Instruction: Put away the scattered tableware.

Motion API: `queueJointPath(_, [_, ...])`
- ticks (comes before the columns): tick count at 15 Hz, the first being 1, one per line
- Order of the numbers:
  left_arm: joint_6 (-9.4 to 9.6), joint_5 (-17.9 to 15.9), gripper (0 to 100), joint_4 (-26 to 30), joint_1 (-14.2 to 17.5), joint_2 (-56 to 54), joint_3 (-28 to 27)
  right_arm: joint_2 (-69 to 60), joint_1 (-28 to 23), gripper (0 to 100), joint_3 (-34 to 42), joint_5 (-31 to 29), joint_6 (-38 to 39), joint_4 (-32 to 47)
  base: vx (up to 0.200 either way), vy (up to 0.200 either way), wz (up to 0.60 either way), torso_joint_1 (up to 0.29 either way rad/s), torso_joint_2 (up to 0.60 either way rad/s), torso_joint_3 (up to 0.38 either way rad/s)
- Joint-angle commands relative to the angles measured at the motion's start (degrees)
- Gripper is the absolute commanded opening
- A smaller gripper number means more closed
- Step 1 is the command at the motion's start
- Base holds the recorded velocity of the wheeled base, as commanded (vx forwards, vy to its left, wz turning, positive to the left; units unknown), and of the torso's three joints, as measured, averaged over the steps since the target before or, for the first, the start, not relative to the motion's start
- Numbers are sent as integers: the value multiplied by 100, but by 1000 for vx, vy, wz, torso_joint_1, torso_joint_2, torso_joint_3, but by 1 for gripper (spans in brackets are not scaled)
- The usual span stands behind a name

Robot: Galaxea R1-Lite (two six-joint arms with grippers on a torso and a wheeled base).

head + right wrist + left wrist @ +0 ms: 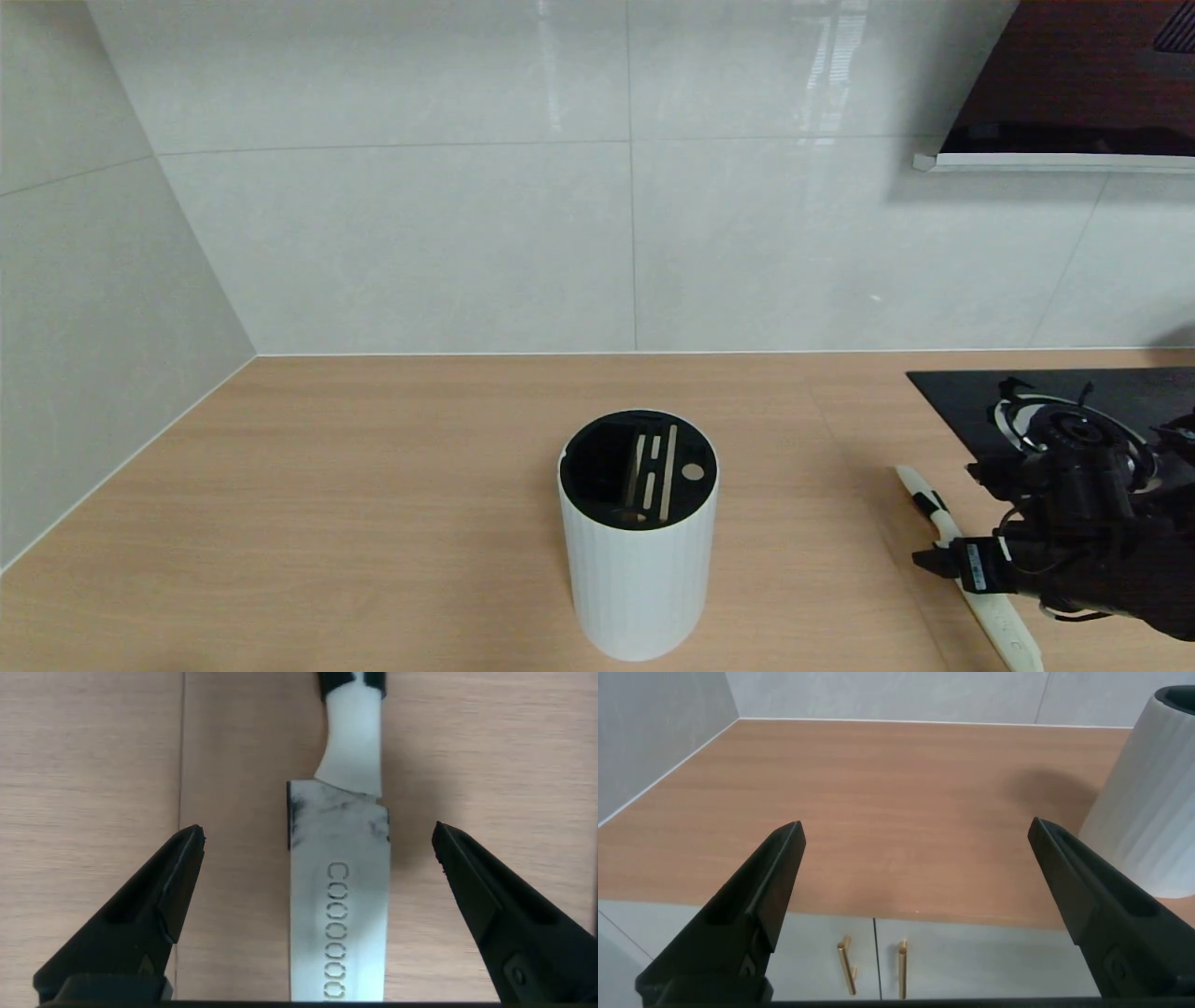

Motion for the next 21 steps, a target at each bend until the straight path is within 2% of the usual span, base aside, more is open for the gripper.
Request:
queueJointPath(1, [-2,4,100,1,0,2,5,28,-44,100,-3,29,-1,0,0,0,0,0,0,0])
queueJointPath(5, [-2,4,100,1,0,2,-4,178,-123,100,-3,29,-10,-255,0,0,0,0,0,0])
queueJointPath(21, [-2,4,100,1,0,2,-4,309,-211,100,-39,-42,-45,-457,0,0,0,0,0,0])
